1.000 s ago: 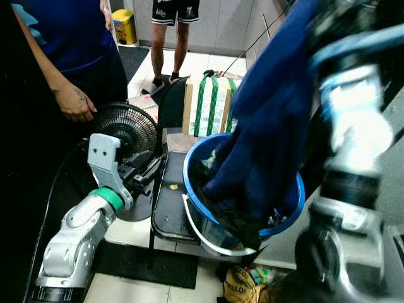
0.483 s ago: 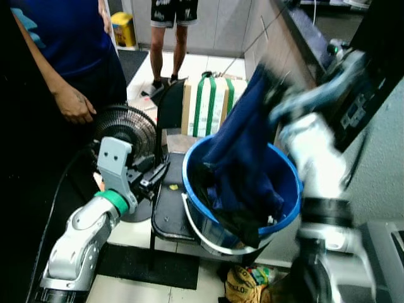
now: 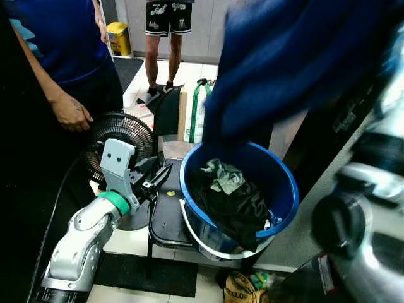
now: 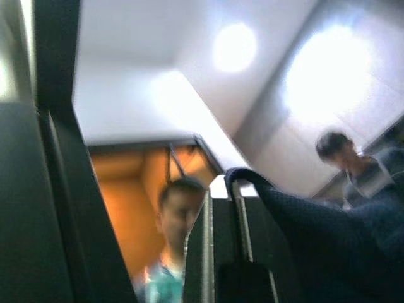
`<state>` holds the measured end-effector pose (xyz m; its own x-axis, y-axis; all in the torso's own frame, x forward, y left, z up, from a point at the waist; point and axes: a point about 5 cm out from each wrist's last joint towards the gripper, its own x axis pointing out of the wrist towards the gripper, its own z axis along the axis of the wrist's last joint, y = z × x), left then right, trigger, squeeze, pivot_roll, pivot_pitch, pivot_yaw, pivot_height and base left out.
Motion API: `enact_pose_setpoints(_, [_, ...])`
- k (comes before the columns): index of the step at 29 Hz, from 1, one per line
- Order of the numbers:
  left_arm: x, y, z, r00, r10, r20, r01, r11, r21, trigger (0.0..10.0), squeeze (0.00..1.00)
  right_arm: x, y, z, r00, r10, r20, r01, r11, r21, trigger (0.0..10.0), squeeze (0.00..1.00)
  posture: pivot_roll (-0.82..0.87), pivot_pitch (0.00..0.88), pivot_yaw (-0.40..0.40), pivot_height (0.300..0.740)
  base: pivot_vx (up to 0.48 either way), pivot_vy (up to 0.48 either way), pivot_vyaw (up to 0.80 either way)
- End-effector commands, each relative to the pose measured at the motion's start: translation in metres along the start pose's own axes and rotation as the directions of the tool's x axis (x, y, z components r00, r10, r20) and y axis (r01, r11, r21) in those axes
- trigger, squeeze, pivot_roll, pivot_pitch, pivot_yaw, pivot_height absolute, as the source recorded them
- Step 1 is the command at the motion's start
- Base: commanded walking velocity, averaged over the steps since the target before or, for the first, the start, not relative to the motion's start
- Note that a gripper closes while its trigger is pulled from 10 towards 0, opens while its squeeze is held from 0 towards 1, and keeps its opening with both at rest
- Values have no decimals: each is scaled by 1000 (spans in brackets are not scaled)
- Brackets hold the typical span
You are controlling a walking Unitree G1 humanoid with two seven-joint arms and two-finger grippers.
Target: Clothes washing
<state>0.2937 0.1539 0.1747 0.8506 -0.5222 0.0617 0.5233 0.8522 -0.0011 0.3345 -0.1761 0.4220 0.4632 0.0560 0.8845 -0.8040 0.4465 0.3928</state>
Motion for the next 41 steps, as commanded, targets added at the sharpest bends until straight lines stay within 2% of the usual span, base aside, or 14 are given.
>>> enact_pose_setpoints(1, [-3,-1,-6,1000,-7,-29,8,1000,11,10000,0,-8,2,-16,997,30,-77,-34,998,-52,0,0,111,8,15,740,0,0,0])
enact_pose_setpoints(4, [-4,-1,-6,999,-11,-35,11,1000,17,10000,0,-19,-4,-29,990,12,-138,-23,996,-84,0,0,113,14,15,740,0,0,0])
enact_pose_setpoints(5, [-5,-2,-7,999,-14,-41,15,1000,22,10000,0,-36,-16,-43,980,-41,-197,17,992,-124,0,0,113,14,15,740,0,0,0])
enact_pose_setpoints(12, [-5,-3,-8,998,-25,-57,28,999,46,10000,0,-54,-31,-58,941,-162,-296,79,959,-272,0,0,114,17,14,740,0,0,0])
enact_pose_setpoints(13, [-5,-3,-9,998,-21,-61,24,999,49,10000,0,-70,-45,-68,901,-256,-351,124,926,-358,3137,0,112,17,12,740,0,0,0])
enact_pose_setpoints(14, [-5,-3,-10,998,-9,-67,12,999,43,10000,0,-86,-54,-76,862,-323,-392,154,902,-403,8784,0,112,17,12,740,0,0,0])
enact_pose_setpoints(15, [-5,-1,-11,997,14,-73,-11,999,39,10000,0,-102,-62,-83,822,-380,-425,171,876,-451,10000,0,113,20,7,740,0,0,0])
enact_pose_setpoints(20, [-6,4,-8,995,65,-72,-61,996,64,10000,0,-134,-68,-94,777,-411,-477,147,855,-498,10000,0,111,22,2,740,0,0,0])
enact_pose_setpoints(24, [-6,6,-7,994,82,-72,-76,994,84,10000,0,-144,-71,-96,766,-423,-484,158,854,-496,10000,0,111,22,2,740,0,0,0])
enact_pose_setpoints(26, [-6,7,-6,993,90,-70,-81,989,123,10000,0,-159,-75,-100,751,-428,-504,171,862,-477,10000,0,114,25,-6,740,0,0,0])
enact_pose_setpoints(33, [-10,5,10,986,167,30,-168,984,65,10000,0,-179,-52,-107,763,-381,-522,124,879,-459,10000,0,111,28,-4,740,0,0,0])
enact_pose_setpoints(36, [-20,-7,19,976,202,86,-206,978,43,10000,0,-205,-35,-94,786,-413,-460,147,848,-510,10000,0,117,29,-8,740,0,0,0])
enact_pose_setpoints(38, [-27,-9,26,959,244,145,-248,969,10,10000,0,-225,-29,-87,775,-432,-461,121,818,-563,10000,0,118,27,-6,740,0,0,0])
enact_pose_setpoints(41, [-30,-8,30,947,270,175,-268,963,-35,10000,0,-235,-29,-81,768,-442,-463,95,794,-600,10000,0,118,24,-2,740,0,0,0])
